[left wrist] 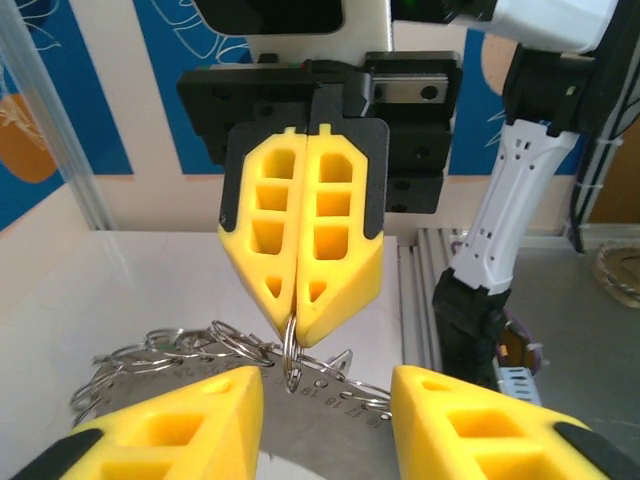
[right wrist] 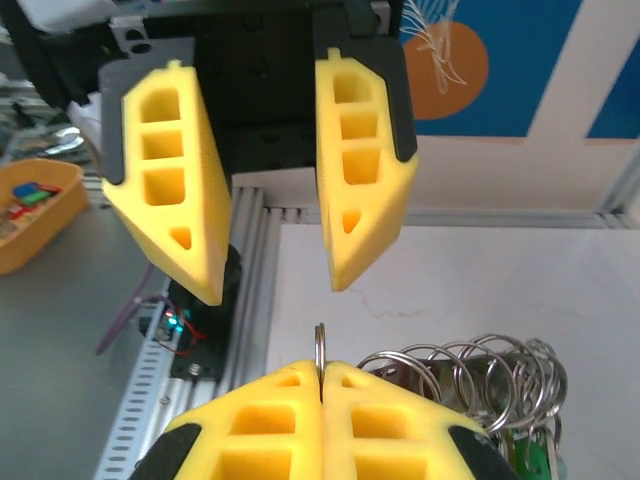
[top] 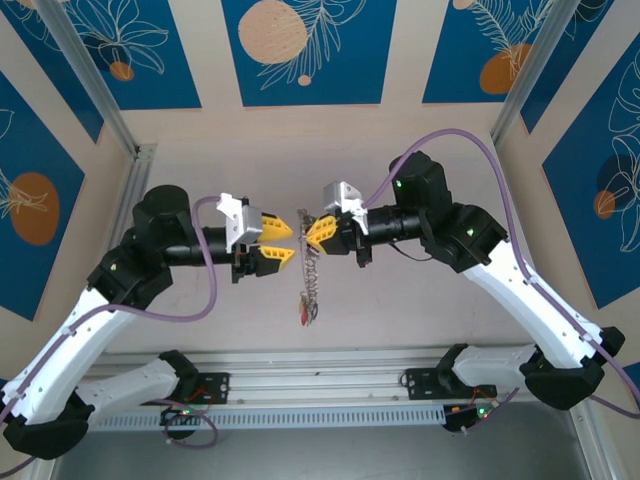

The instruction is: Put the keys on the keyring

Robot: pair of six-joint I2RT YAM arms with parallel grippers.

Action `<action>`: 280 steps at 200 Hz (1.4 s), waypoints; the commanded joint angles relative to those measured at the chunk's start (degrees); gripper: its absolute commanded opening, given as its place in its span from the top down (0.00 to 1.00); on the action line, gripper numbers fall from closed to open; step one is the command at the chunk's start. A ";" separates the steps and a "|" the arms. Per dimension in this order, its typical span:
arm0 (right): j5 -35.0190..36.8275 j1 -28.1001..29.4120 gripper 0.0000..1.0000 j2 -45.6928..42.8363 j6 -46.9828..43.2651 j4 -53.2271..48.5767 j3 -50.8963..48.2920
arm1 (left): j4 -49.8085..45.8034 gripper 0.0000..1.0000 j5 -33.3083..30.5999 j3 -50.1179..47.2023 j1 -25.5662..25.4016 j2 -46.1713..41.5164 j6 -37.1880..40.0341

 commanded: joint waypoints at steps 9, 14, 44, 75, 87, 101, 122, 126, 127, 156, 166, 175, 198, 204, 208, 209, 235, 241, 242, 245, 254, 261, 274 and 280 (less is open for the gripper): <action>10.96 3.22 1.00 2.92 -4.62 -8.28 6.33 | -6.54 0.59 -4.42 2.27 -0.42 0.25 4.07; 11.71 3.63 1.00 3.43 -4.90 -9.01 6.99 | -6.60 0.59 -4.58 2.22 -0.36 0.35 4.10; 13.32 5.43 1.00 5.78 -6.26 -11.93 10.68 | -5.87 0.59 -4.25 1.70 -0.50 0.81 4.24; 13.66 6.97 1.00 8.66 -7.48 -15.30 15.08 | -6.17 0.65 -3.97 2.05 -0.59 2.11 4.95; 13.89 7.30 1.00 9.54 -7.93 -16.08 16.19 | -6.77 0.65 -4.20 2.35 -0.65 2.49 5.48; 13.92 7.78 1.00 10.19 -8.47 -16.64 16.90 | -7.53 0.66 -4.63 2.73 -0.72 2.86 5.96; 13.73 8.23 1.00 10.79 -9.00 -17.35 17.69 | -8.18 0.73 -5.13 3.01 -0.85 3.22 6.47; 13.66 8.22 1.00 10.81 -9.11 -17.45 17.74 | -8.27 0.74 -5.20 3.04 -0.85 3.24 6.51; 13.66 8.24 1.00 10.84 -9.10 -17.45 17.77 | -8.27 0.75 -5.25 3.03 -0.87 3.23 6.47; 13.31 8.22 1.00 10.68 -9.28 -17.48 18.05 | -8.52 0.82 -5.70 2.93 -0.92 3.38 6.81; 13.17 8.19 1.00 10.63 -9.36 -17.48 18.30 | -8.61 0.88 -5.66 2.94 -0.95 3.43 6.87; 13.07 8.19 1.00 10.70 -9.46 -17.55 18.46 | -8.61 0.91 -5.60 3.02 -1.00 3.48 6.86; 13.03 8.20 1.00 10.76 -9.48 -17.30 18.64 | -9.01 1.00 -5.34 3.26 -1.02 3.75 7.17; 12.95 8.25 1.00 10.79 -9.49 -17.28 18.60 | -9.13 1.00 -5.36 3.41 -1.01 3.84 7.25; 12.87 8.23 1.00 10.68 -9.45 -17.28 18.65 | -9.22 1.00 -5.30 3.45 -1.05 3.87 7.29; 12.82 8.24 1.00 10.69 -9.45 -17.24 18.62 | -9.22 1.00 -5.34 3.45 -1.05 3.85 7.34; 11.22 8.19 1.00 9.64 -9.82 -16.45 17.64 | -9.47 1.00 -5.45 3.62 -1.11 3.70 7.42; 10.86 8.20 1.00 9.19 -9.94 -16.01 17.16 | -9.57 1.00 -5.35 3.67 -1.17 3.75 7.49; 10.80 8.18 1.00 9.11 -10.00 -15.94 17.09 | -9.57 1.00 -5.37 3.70 -1.20 3.75 7.48; 10.54 8.19 1.00 8.81 -9.99 -15.70 16.76 | -9.58 1.00 -5.35 3.71 -1.20 3.75 7.51; 10.08 8.17 1.00 8.06 -10.11 -15.02 15.88 | -9.42 1.00 -5.35 3.72 -1.23 3.66 7.45; 9.70 8.22 1.00 7.47 -10.06 -14.49 15.31 | -9.32 1.00 -5.39 3.70 -1.30 3.66 7.37; 8.84 8.11 1.00 6.76 -9.87 -13.97 14.78 | -9.15 1.00 -5.69 3.63 -1.29 3.75 7.06; 8.61 8.05 1.00 6.62 -9.77 -13.71 14.72 | -9.06 1.00 -6.03 3.63 -1.28 3.83 7.05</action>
